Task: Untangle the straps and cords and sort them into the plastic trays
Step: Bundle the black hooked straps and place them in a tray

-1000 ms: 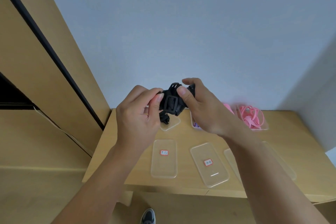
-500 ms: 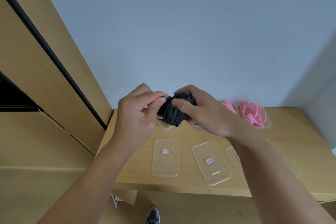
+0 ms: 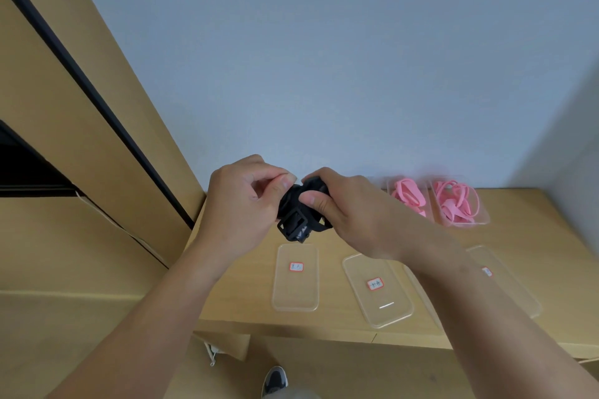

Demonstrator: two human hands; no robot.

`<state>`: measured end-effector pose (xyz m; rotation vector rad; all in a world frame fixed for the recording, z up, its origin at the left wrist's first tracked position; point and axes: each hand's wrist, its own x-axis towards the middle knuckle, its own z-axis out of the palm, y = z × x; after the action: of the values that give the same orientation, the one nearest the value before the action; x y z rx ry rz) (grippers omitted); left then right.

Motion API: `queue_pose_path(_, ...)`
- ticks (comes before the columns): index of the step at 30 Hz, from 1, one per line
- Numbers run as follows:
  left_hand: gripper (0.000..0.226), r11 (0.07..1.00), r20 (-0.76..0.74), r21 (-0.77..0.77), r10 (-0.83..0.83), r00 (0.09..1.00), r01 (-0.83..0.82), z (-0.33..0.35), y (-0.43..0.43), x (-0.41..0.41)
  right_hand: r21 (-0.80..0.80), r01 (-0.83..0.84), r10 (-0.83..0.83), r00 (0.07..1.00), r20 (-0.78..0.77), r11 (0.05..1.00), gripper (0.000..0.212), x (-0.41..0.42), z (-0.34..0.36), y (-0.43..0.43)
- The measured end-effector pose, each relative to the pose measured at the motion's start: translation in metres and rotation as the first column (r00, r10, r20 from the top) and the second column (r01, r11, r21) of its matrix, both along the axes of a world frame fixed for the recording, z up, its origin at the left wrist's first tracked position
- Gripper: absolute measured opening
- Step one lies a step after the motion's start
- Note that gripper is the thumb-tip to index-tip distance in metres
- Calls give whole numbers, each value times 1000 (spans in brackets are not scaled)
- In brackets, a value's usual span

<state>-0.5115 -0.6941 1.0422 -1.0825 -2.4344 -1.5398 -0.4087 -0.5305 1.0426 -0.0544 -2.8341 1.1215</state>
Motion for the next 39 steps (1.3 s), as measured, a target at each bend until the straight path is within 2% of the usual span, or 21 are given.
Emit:
queue_pose_path(3, 13, 1000, 46, 9, 27, 999, -27, -3, 0, -2, -5, 11, -11, 1000, 14, 1000, 57, -2, -4, -2)
queue_pose_path(7, 15, 997, 90, -4, 76, 993, -76, -4, 0, -1, -116, 1, 10, 996, 89, 993, 97, -5, -7, -2)
queue_pose_path(9, 18, 996, 186, -19, 91, 978, -89, -6, 2, -6, -125, -19, 34, 992, 119, 992, 107, -9, -9, 0)
queue_pose_path(10, 17, 995, 239, -37, 96, 966, -90, -8, 2, -10, -112, -33, 46, 992, 119, 993, 104, -12, -14, 1)
queue_pose_path(13, 17, 990, 333, -119, 110, 936, -74, -22, -3, -25, -127, -86, 94, 994, 60, 988, 73, -26, -37, -2)
queue_pose_path(14, 17, 988, 371, -133, 117, 921, -72, -28, -4, -29, -148, -97, 106, 993, 58, 984, 68, -31, -46, -4)
queue_pose_path(16, 17, 988, 437, -142, 117, 892, -61, -43, -6, -39, -185, -82, 104, 988, 111, 979, 74, -43, -67, -4)
queue_pose_path(19, 16, 991, 527, -117, 111, 843, -57, -70, -3, -61, -293, 23, 28, 985, 170, 956, 82, -64, -106, -3)
queue_pose_path(23, 12, 989, 591, -141, 124, 797, -48, -116, 2, -98, -488, 261, -132, 950, 283, 833, 56, -88, -156, -5)
queue_pose_path(27, 12, 985, 617, -173, 126, 776, -22, -151, 18, -134, -532, 409, -263, 906, 330, 742, 45, -112, -186, -5)
queue_pose_path(32, 23, 967, 662, -231, 74, 746, 109, -192, 49, -179, -476, 594, -411, 800, 438, 648, 48, -151, -209, 14)
queue_pose_path(33, 25, 955, 644, -264, 71, 762, 134, -201, 56, -187, -439, 622, -428, 774, 466, 648, 46, -160, -216, 18)
queue_pose_path(35, 22, 913, 581, -364, 70, 811, 182, -215, 69, -203, -359, 645, -437, 741, 509, 675, 30, -175, -228, 21)
queue_pose_path(39, 12, 777, 451, -550, -33, 892, 307, -238, 89, -232, -217, 686, -506, 680, 531, 694, 19, -199, -248, 12)
